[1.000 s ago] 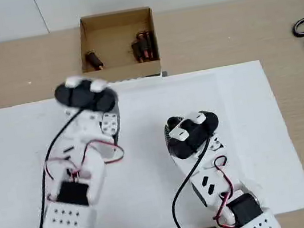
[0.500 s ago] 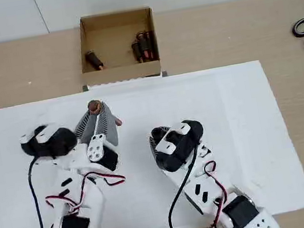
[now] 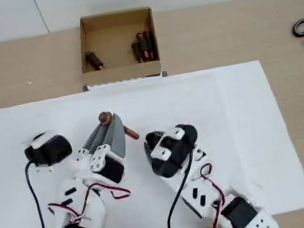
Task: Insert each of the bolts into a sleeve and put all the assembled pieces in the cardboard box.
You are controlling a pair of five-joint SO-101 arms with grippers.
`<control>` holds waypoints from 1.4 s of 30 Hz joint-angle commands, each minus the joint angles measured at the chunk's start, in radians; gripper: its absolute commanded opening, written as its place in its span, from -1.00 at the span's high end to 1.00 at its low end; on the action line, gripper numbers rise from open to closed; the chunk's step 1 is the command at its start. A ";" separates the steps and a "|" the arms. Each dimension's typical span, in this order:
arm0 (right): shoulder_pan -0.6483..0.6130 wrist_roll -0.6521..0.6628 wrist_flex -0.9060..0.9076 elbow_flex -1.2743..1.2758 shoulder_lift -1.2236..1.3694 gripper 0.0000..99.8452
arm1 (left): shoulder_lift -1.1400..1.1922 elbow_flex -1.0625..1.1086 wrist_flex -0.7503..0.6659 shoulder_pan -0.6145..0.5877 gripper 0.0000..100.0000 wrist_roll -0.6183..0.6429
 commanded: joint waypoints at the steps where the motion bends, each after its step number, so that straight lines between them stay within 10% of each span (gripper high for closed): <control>1: -0.022 0.014 0.062 0.014 -0.008 1.00 | -0.021 -0.024 0.003 0.005 0.99 0.005; 42: -0.073 0.121 0.082 0.014 -0.010 1.00 | -0.020 -0.076 0.184 0.103 0.99 -0.069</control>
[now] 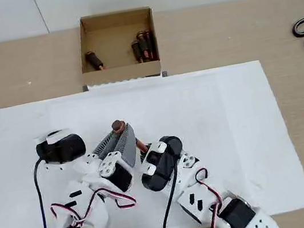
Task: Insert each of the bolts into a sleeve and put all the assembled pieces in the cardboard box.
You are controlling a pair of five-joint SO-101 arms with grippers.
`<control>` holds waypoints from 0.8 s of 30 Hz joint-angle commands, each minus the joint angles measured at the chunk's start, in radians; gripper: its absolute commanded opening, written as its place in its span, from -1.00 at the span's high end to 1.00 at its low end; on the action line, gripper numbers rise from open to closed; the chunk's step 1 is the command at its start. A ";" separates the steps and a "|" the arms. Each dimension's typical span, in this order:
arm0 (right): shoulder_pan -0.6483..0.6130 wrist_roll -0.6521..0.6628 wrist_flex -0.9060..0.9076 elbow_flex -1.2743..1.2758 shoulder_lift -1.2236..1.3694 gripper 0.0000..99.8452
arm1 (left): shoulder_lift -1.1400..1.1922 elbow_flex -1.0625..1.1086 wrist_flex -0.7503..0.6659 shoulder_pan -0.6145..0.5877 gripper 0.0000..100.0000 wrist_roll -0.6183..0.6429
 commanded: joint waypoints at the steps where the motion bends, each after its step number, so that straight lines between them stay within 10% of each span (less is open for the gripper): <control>1: -0.005 0.009 -0.005 0.012 -0.010 1.00 | -0.015 -0.004 -0.002 0.006 0.99 -0.018; 24: -0.004 0.060 -0.119 0.012 -0.010 1.00 | -0.015 0.061 0.025 0.180 0.99 -0.018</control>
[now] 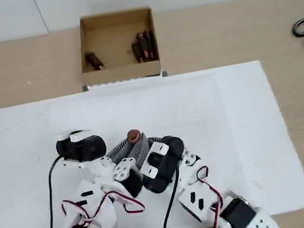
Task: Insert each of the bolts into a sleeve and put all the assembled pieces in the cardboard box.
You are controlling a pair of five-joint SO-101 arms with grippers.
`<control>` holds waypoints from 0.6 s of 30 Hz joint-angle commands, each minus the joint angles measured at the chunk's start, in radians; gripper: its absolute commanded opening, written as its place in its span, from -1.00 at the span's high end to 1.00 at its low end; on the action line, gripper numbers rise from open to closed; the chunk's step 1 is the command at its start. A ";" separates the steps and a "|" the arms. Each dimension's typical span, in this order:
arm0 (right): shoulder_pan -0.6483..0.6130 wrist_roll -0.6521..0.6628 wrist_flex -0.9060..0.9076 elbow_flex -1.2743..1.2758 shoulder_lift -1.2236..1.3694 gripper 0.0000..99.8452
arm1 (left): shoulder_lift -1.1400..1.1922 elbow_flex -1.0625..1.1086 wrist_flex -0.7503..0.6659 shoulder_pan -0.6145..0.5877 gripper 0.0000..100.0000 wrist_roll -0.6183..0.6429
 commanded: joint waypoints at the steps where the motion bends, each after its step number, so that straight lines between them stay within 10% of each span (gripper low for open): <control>1: -0.008 0.011 -0.038 0.011 -0.012 1.00 | -0.012 -0.008 0.026 0.058 0.99 0.005; 18: -0.008 0.014 -0.085 0.012 -0.012 1.00 | -0.012 0.036 0.160 0.147 0.79 -0.075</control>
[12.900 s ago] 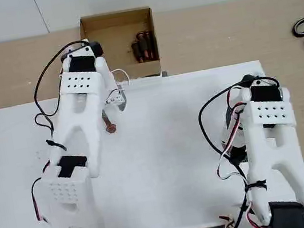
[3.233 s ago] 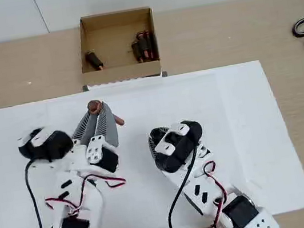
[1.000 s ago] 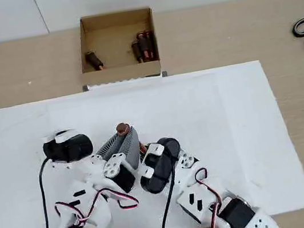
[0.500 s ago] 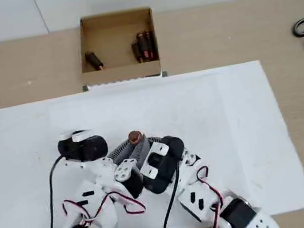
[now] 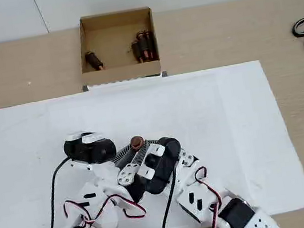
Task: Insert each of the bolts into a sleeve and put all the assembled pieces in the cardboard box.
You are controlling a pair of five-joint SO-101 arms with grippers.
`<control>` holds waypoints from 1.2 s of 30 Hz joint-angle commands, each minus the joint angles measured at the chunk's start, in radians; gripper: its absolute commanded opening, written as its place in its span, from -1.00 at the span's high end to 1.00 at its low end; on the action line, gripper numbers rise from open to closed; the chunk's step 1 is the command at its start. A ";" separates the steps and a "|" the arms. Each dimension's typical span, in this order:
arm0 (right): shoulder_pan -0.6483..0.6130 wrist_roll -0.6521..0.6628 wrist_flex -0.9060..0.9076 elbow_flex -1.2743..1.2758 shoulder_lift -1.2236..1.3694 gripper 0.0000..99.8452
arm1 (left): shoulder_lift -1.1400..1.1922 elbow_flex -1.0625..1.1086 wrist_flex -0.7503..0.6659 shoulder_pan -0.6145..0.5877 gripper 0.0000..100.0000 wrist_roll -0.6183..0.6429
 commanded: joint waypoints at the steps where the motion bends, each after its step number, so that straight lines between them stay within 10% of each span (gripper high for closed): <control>1: -0.004 0.012 -0.081 0.012 -0.018 1.00 | -0.003 0.022 0.043 0.087 0.70 -0.018; 5: -0.004 0.012 -0.076 0.012 -0.018 1.00 | -0.003 0.021 0.043 0.087 0.42 -0.040; 36: -0.004 0.009 -0.031 0.012 -0.016 1.00 | -0.002 -0.084 0.048 -0.064 0.42 -0.247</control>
